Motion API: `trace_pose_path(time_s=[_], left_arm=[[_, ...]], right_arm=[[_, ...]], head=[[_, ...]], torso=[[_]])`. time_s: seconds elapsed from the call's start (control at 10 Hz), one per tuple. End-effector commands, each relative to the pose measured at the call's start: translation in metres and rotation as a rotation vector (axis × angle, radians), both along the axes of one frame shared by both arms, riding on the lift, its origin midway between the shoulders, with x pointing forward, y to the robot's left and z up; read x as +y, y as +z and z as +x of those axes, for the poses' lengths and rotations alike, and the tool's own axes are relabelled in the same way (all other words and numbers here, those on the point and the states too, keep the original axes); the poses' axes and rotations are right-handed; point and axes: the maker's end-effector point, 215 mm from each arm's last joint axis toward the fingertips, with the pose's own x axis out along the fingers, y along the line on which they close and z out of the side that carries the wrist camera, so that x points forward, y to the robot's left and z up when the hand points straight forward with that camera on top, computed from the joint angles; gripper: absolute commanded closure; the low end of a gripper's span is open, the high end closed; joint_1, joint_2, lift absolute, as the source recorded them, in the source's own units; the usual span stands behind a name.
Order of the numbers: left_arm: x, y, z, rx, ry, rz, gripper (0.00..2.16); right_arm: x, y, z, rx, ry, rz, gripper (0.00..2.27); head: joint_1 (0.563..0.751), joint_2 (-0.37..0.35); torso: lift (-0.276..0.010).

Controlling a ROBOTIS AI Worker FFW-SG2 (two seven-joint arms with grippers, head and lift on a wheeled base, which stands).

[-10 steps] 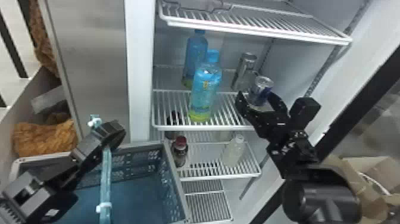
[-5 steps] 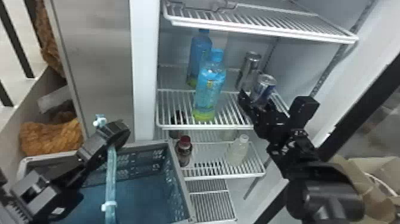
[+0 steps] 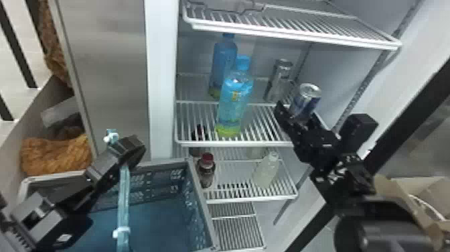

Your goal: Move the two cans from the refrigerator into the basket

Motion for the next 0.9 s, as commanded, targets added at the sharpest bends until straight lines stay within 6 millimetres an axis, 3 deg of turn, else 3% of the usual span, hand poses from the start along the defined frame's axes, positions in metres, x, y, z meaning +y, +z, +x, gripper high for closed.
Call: trace_pose_path(time_s=[0.0,0.4,0.8], left_arm=[[0.001,0.0,-0.001,0.001,0.001,-0.001,1.2],[0.0,-0.001,-0.003,0.007,-0.006,-0.008,1.2],[0.0,-0.002,-0.004,0.009,-0.008,-0.009,1.2]], right_arm=[[0.01,0.004,-0.027,0.011,0.021,0.014,1.27],[0.042,-0.005,-0.075,0.078,0.094,0.052,1.27],[0.098,-0.015,-0.101,0.142,0.227,0.111,1.27]], head=[[0.659,-0.255],[0.695,-0.244],[0.695,-0.2]], torso=[[-0.035],[-0.035],[-0.035]])
